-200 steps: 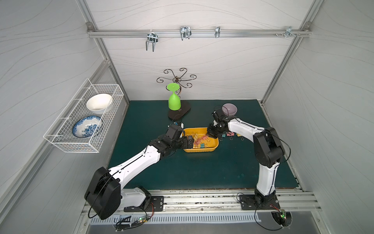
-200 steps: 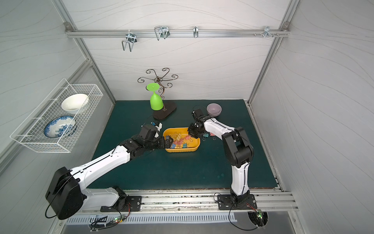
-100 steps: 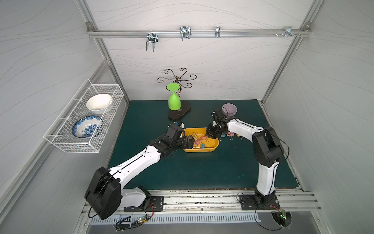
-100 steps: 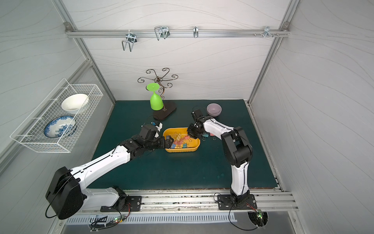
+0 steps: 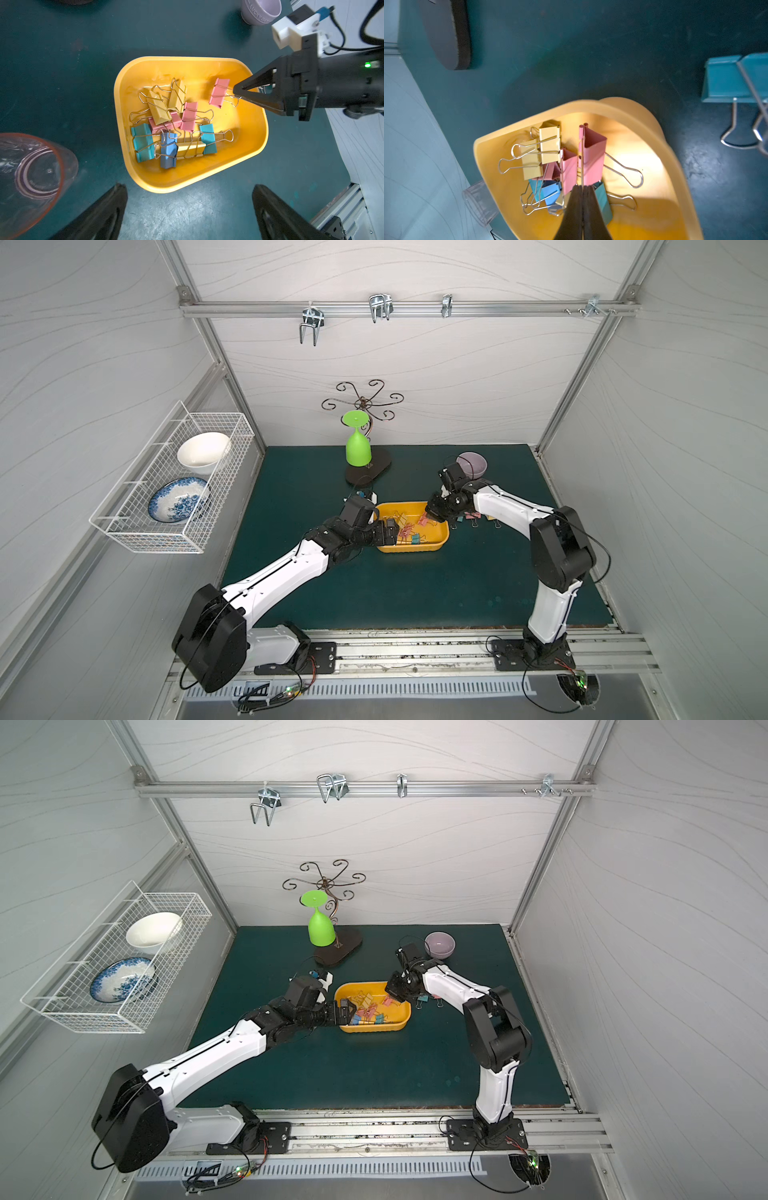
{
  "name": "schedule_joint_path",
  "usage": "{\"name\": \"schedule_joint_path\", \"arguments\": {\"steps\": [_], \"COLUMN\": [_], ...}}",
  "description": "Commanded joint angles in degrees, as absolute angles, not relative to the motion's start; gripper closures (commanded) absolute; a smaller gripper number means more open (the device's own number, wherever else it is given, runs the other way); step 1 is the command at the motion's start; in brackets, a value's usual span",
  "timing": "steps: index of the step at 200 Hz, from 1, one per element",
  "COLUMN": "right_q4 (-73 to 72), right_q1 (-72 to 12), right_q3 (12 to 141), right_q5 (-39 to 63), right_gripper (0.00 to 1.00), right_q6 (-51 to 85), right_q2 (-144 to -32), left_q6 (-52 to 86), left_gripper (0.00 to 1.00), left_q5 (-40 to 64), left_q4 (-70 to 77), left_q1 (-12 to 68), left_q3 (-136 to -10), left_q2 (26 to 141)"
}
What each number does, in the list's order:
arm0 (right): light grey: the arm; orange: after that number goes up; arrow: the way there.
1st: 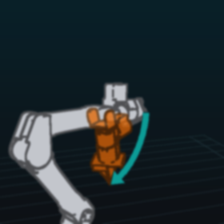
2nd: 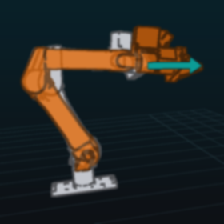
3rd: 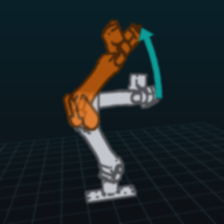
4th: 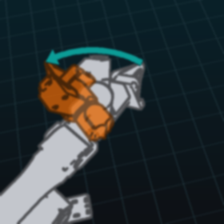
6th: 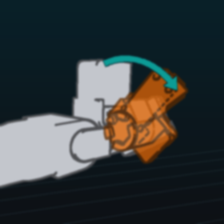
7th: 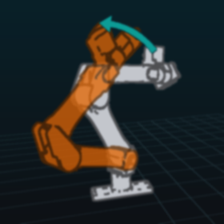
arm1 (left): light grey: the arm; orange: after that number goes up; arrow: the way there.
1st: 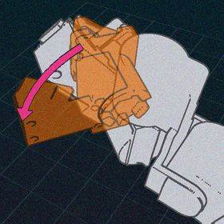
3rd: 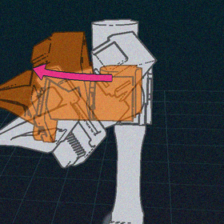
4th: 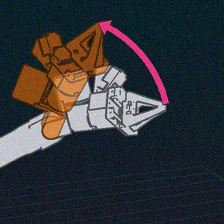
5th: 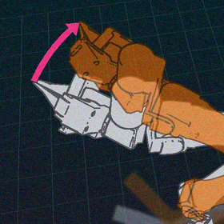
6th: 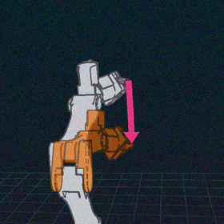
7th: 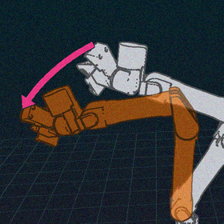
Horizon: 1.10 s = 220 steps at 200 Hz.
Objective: Take out the binder clips from the storage box
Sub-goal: Pick up the binder clip from the storage box, then place the binder clip at the center of the board.
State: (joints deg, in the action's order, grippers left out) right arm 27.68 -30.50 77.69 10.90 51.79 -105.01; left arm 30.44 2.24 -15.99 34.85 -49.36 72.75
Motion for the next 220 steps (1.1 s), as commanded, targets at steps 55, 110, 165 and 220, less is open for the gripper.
{"name": "schedule_joint_path", "arguments": {"steps": [55,110,165,220], "right_q4": [30.15,21.27,16.75,11.32], "right_q1": [-27.56,-24.43,-26.61,-26.72], "right_q3": [61.70,42.92,39.35,41.47], "right_q5": [-2.61,0.18,-7.22,-10.33], "right_gripper": [1.00,1.00,1.00,1.00], "right_q6": [56.20,72.41,82.55,88.48], "right_q2": [-76.32,-68.02,-72.63,-81.12], "left_q6": [37.06,36.68,36.71,33.03], "left_gripper": [0.02,0.02,0.02,0.02], "left_q5": [2.81,-1.63,0.83,-2.39], "left_q4": [-10.08,-10.07,-10.12,-13.34], "left_q1": [38.19,44.73,45.17,45.11], "left_q3": [-46.35,-48.17,-49.72,-51.06], "left_q2": [68.68,72.07,75.89,74.68]}}
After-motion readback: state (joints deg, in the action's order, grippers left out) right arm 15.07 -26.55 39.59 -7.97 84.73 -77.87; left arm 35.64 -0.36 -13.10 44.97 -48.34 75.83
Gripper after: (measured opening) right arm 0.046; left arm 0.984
